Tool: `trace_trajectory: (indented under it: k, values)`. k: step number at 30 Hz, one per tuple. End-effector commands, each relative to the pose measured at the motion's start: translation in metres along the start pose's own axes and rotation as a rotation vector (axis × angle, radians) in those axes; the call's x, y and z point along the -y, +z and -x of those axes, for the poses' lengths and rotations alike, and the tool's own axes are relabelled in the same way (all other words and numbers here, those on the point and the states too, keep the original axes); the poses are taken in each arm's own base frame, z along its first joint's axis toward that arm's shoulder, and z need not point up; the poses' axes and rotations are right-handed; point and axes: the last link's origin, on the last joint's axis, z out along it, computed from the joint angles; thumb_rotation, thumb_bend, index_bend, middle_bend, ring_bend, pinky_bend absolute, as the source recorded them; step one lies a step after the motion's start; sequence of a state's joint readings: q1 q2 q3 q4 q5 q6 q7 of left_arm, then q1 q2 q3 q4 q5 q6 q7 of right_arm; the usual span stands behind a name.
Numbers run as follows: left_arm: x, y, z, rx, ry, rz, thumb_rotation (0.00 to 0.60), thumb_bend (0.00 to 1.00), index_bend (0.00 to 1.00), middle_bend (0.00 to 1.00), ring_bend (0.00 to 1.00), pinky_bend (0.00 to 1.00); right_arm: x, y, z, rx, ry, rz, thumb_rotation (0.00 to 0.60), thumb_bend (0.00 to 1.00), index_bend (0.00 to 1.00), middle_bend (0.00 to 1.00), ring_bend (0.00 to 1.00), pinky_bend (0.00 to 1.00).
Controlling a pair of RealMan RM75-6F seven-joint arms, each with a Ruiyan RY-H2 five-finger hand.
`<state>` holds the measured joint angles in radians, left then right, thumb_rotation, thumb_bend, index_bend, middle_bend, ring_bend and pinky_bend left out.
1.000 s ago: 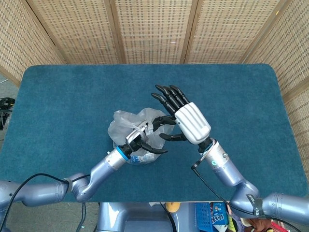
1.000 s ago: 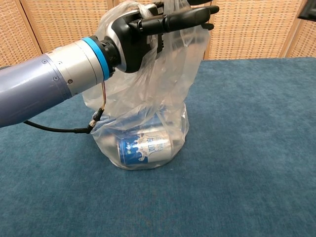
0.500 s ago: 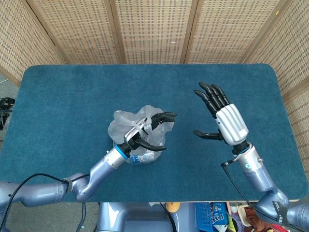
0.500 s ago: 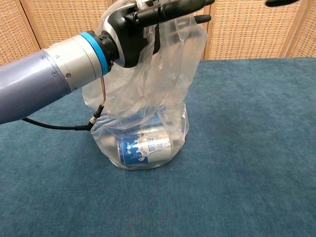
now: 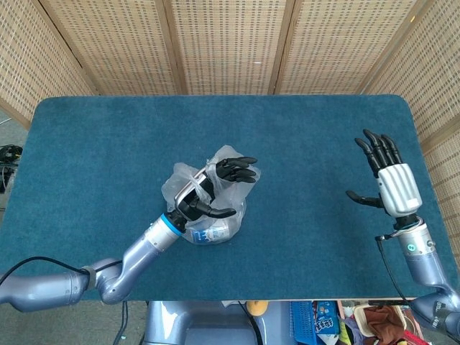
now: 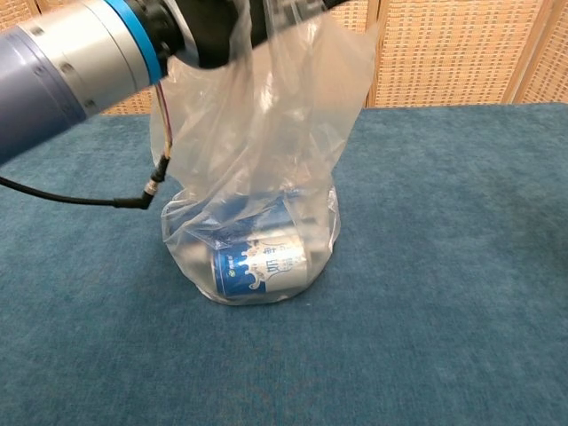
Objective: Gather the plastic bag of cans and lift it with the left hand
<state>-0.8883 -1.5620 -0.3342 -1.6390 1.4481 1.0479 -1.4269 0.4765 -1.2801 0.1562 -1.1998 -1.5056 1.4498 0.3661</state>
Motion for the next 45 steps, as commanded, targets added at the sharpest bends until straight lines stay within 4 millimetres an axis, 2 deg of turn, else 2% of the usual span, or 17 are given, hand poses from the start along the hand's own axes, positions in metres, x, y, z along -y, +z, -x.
trace_trajectory:
  k: [1, 6, 12, 15, 18, 21, 23, 26, 29, 32, 36, 45]
  values:
    - [-0.012, -0.004, 0.001, 0.007, -0.038, 0.012, 0.600, 0.06, 0.28, 0.19, 0.23, 0.22, -0.027, -0.023, 0.018, 0.021, -0.034, 0.046, 0.600, 0.00, 0.00, 0.00, 0.00, 0.00]
    - [-0.030, -0.009, 0.001, 0.011, -0.068, 0.040, 0.600, 0.05, 0.30, 0.27, 0.28, 0.24, -0.030, -0.041, 0.022, 0.013, -0.023, 0.052, 0.600, 0.00, 0.00, 0.00, 0.00, 0.00]
    - [-0.045, -0.008, -0.001, -0.011, -0.052, 0.077, 0.600, 0.05, 0.39, 0.47, 0.46, 0.37, -0.021, -0.058, 0.025, 0.013, 0.008, 0.059, 0.600, 0.00, 0.00, 0.00, 0.00, 0.00]
    - [-0.052, -0.008, -0.002, -0.022, -0.029, 0.089, 0.600, 0.05, 0.48, 0.58, 0.56, 0.46, -0.015, -0.063, 0.026, 0.012, 0.026, 0.064, 0.600, 0.00, 0.00, 0.00, 0.00, 0.00]
    - [-0.062, -0.007, -0.001, -0.037, 0.004, 0.112, 0.600, 0.07, 0.61, 0.68, 0.65, 0.54, -0.008, -0.067, 0.026, 0.008, 0.043, 0.070, 0.600, 0.00, 0.00, 0.00, 0.00, 0.00]
    - [-0.069, -0.007, 0.000, -0.048, 0.029, 0.119, 0.600, 0.15, 0.71, 0.76, 0.71, 0.61, -0.003, -0.068, 0.025, 0.002, 0.049, 0.075, 0.600, 0.00, 0.00, 0.00, 0.00, 0.00]
    - [-0.076, -0.006, 0.002, -0.053, 0.058, 0.122, 0.600, 0.33, 0.78, 0.80, 0.76, 0.66, 0.000, -0.069, 0.023, -0.003, 0.057, 0.083, 0.600, 0.00, 0.00, 0.00, 0.00, 0.00]
    - [-0.096, -0.004, 0.005, -0.057, 0.125, 0.134, 0.600, 0.55, 0.82, 0.83, 0.79, 0.70, 0.002, -0.072, 0.021, -0.013, 0.075, 0.102, 0.600, 0.00, 0.00, 0.00, 0.00, 0.00]
    - [-0.109, -0.002, 0.007, -0.068, 0.158, 0.139, 0.600, 0.67, 0.84, 0.85, 0.81, 0.74, 0.001, -0.073, 0.020, -0.013, 0.075, 0.113, 0.600, 0.00, 0.00, 0.00, 0.00, 0.00]
    - [-0.123, -0.001, 0.009, -0.073, 0.197, 0.151, 0.600, 0.74, 0.84, 0.85, 0.81, 0.76, -0.001, -0.074, 0.019, -0.015, 0.067, 0.118, 0.600, 0.00, 0.00, 0.00, 0.00, 0.00]
    - [-0.137, -0.001, 0.014, -0.077, 0.211, 0.147, 0.600, 0.76, 0.85, 0.85, 0.81, 0.76, 0.000, -0.074, 0.016, -0.020, 0.068, 0.119, 0.600, 0.00, 0.00, 0.00, 0.00, 0.00]
    - [-0.147, -0.002, 0.024, -0.065, 0.212, 0.145, 0.600, 0.76, 0.84, 0.85, 0.81, 0.76, -0.001, -0.074, 0.011, -0.032, 0.065, 0.128, 0.600, 0.00, 0.00, 0.00, 0.00, 0.00]
